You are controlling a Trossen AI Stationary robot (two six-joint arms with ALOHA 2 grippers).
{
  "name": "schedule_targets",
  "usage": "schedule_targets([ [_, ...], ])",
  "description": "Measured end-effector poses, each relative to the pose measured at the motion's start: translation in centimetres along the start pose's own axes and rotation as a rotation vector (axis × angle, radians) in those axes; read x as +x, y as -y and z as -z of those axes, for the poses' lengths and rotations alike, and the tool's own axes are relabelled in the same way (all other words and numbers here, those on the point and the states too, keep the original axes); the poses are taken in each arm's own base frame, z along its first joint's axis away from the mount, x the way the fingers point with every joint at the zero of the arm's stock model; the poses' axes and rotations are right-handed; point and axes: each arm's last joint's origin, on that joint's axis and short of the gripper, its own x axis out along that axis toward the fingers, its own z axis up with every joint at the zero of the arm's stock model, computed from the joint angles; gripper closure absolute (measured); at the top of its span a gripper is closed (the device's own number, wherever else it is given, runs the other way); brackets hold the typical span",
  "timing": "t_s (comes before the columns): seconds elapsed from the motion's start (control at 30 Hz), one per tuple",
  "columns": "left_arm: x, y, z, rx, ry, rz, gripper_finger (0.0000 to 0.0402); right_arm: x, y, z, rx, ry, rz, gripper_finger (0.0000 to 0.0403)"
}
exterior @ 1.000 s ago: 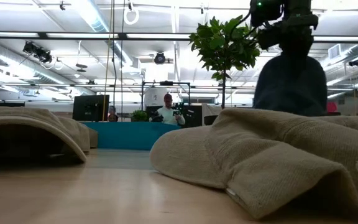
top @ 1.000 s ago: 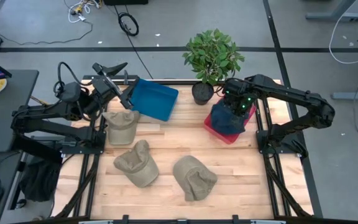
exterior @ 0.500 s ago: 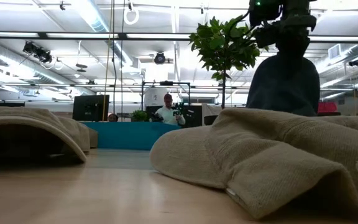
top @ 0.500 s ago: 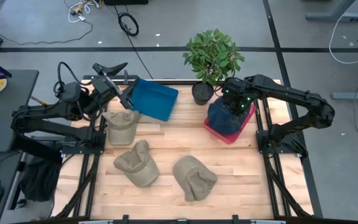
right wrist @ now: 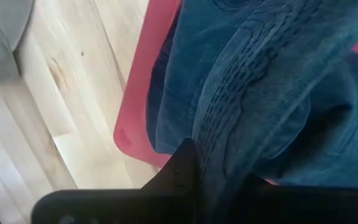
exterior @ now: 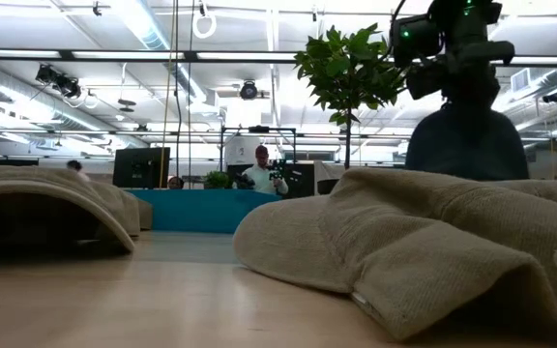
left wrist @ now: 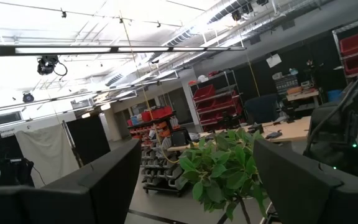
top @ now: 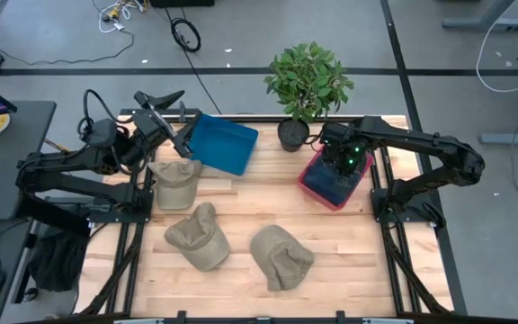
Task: Pick & Place hat
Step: Put the blue cap into the red bin
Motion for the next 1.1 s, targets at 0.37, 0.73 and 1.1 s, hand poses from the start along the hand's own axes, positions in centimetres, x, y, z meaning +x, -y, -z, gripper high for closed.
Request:
schedule_targets([
  [0.37,0.0,0.0,0.0,0.0,0.0,0.0,0.0086,-0.2,1.0,-0.2,0.011,0.041,-0.016,0.0394],
  [0.73,0.0,0.0,0.0,0.0,0.0,0.0,0.0086,-0.6,2.8,-0.2,0.052,0.117,-0.105,0.0394],
  [1.1,0.0,0.0,0.0,0.005,0.0,0.0,0.0086,-0.4,4.9,0.5,0.139,0.161,-0.173,0.0395],
])
